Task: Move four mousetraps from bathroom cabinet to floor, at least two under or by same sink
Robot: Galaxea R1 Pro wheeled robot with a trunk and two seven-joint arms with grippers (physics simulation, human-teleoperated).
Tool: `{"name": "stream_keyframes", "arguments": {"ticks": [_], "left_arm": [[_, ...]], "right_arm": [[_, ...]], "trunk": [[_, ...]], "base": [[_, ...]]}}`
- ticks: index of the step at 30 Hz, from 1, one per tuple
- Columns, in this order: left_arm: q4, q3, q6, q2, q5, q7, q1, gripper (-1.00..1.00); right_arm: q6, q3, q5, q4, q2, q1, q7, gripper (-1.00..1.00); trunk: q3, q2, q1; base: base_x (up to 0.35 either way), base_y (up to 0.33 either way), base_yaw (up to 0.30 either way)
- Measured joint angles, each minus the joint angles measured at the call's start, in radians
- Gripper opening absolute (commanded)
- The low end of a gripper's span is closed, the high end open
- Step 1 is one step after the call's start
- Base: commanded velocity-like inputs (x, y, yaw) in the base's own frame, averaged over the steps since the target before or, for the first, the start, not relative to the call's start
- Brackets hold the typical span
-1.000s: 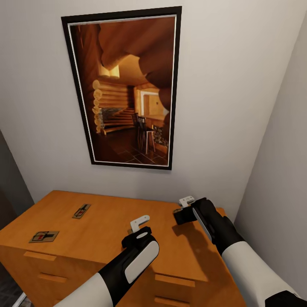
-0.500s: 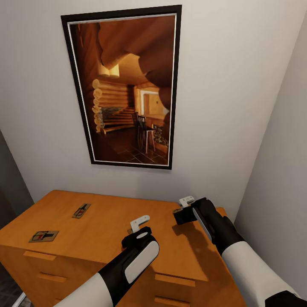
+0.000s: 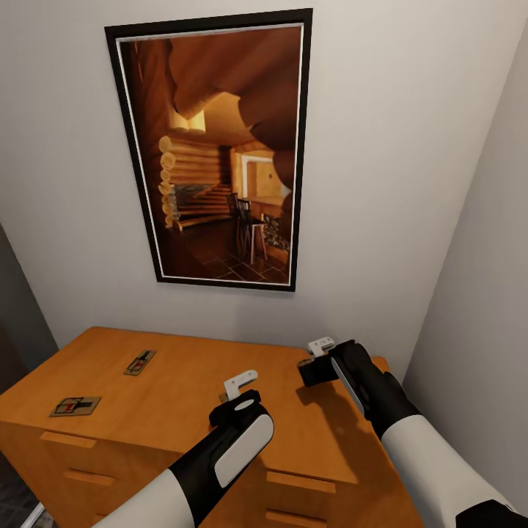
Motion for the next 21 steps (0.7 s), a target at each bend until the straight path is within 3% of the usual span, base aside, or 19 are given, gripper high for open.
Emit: {"name": "stream_keyframes", "arguments": {"ticks": [17,18,21], "left_arm": [[0.000,-0.001,0.001,0.000,-0.002,0.001,0.000,1.00],[0.000,-0.001,0.001,0.000,-0.002,0.001,0.000,-1.00],[0.000,-0.001,0.001,0.000,-0.003,0.001,0.000,-1.00]], "right_arm": [[0.001,0.000,0.000,0.000,0.000,0.000,-0.001,-1.00],[0.001,0.000,0.000,0.000,0.000,0.000,-0.001,-1.00],[0.000,0.000,0.000,0.000,0.000,0.000,-0.001,-1.00]], "trunk": [[0.000,0.000,0.000],[0.000,0.000,0.000],[0.000,0.000,0.000]], "base": [[0.000,0.000,0.000],[0.000,0.000,0.000],[0.000,0.000,0.000]]}}
